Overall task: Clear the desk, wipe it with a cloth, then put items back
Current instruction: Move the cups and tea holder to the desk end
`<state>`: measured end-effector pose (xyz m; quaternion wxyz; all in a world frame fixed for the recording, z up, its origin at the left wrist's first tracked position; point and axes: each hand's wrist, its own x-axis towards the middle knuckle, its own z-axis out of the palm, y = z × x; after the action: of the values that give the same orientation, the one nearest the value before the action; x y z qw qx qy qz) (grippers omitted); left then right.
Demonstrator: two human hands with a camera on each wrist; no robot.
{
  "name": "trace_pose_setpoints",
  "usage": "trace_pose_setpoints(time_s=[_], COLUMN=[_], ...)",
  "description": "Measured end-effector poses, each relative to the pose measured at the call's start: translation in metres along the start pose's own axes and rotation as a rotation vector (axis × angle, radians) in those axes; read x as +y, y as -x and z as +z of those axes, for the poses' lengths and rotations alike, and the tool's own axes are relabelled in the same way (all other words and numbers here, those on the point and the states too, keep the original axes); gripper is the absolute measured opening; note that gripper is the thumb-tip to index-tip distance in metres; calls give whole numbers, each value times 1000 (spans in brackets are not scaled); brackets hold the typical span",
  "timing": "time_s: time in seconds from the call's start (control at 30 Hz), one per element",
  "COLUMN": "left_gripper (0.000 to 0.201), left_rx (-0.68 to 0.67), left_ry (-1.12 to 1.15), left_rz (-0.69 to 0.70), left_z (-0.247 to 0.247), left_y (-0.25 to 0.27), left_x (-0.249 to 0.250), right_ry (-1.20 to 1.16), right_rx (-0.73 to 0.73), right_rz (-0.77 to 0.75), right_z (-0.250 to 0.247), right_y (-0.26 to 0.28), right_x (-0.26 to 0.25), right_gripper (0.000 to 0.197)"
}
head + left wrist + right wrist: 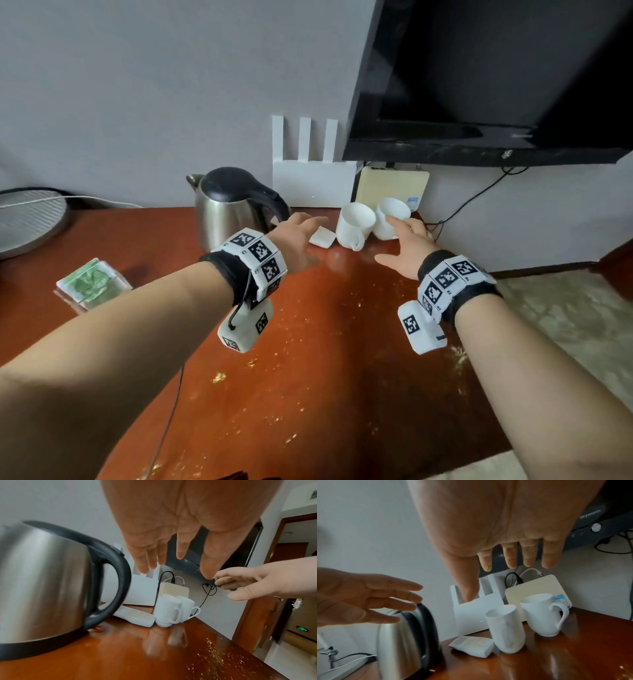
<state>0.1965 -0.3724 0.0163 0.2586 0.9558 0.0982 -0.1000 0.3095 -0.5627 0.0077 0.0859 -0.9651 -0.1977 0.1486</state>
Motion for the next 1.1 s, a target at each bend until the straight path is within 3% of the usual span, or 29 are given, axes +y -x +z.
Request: trace_pose_setpoints(time_s=[0.23,0.5,0.77,1.1], left_gripper=[83,100,97,94], left_rx=[19,30,-15,17], left_ry=[-24,-29,-101,-144], left_rz=[-154,-367,-442,-369], left_z=[37,60,65,56], left_y=[-104,-188,-213,-165], left_x=[41,61,66,78], right_ry=[-1,-8,-110,-62], right_rx=[-67,-183,-124,-88], right_rz=[-12,-76,-117,-188], right_z=[-14,6,20,-9], right_y=[-116,-193,-204,-157], right_x=[67,75,79,78], right_gripper=[80,89,98,96])
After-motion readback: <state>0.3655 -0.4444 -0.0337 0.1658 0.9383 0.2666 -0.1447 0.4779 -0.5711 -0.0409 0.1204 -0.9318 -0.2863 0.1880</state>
